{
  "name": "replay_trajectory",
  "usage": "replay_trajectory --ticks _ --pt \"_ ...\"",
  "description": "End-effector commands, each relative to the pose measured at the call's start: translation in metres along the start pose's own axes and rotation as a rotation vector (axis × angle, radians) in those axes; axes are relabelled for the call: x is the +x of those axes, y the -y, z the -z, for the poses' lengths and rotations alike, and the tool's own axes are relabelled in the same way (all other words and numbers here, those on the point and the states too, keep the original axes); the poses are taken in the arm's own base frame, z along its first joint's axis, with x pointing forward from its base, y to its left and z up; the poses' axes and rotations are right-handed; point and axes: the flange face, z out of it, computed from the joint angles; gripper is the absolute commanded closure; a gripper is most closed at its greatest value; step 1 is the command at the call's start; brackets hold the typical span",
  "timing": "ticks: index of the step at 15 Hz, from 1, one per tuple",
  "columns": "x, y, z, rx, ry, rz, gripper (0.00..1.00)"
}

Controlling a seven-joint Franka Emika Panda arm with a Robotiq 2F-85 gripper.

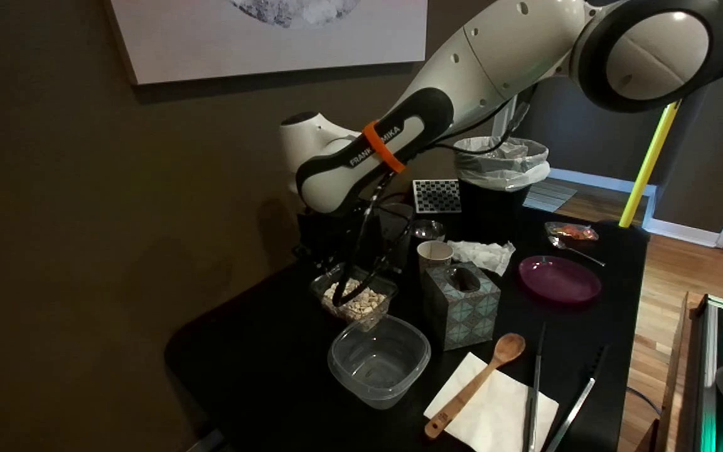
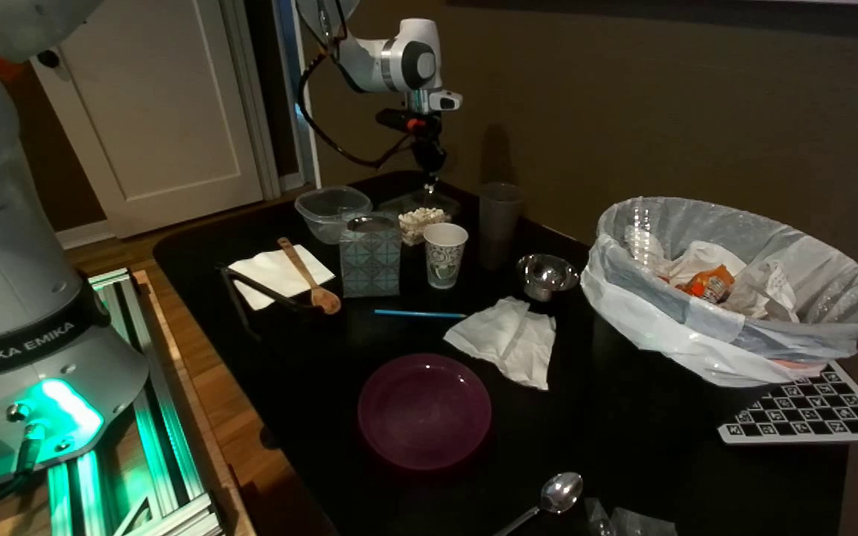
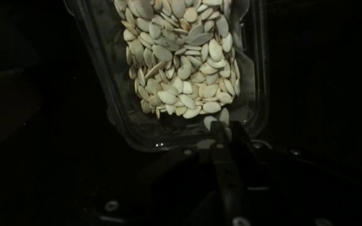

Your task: Put some of the white objects in the bin

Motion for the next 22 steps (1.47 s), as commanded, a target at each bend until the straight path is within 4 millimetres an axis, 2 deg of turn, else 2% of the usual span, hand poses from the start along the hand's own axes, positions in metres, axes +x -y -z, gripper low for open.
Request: replay_trajectory --ticks 1,4,9,10,14,15,16,18,20,22 --pt "-0.009 -0.009 0.041 -0.025 0.005 -0.009 0.98" --pt "-0.015 -0.019 0.071 -0.028 0.013 -0.014 0.98" --pt "-0.031 -0.043 0.102 -0.040 0.055 -0.019 0.98" --pt "-0.014 -0.028 0.094 -0.024 0.025 -0.017 0.92" --pt "-0.022 -0.039 0.103 -0.028 0.036 -0.024 0.92" --pt "-0.023 -0.039 0.102 -0.029 0.038 -0.024 0.92" --pt "-0.023 -0.039 0.101 -0.030 0.041 -0.023 0.98" --pt "-0.023 -0.031 0.102 -0.005 0.043 -0.030 0.98" --pt "-0.019 -0.036 0.104 -0.018 0.047 -0.057 0.98" --pt "-0.015 -0.055 0.111 -0.068 0.017 -0.121 0.98"
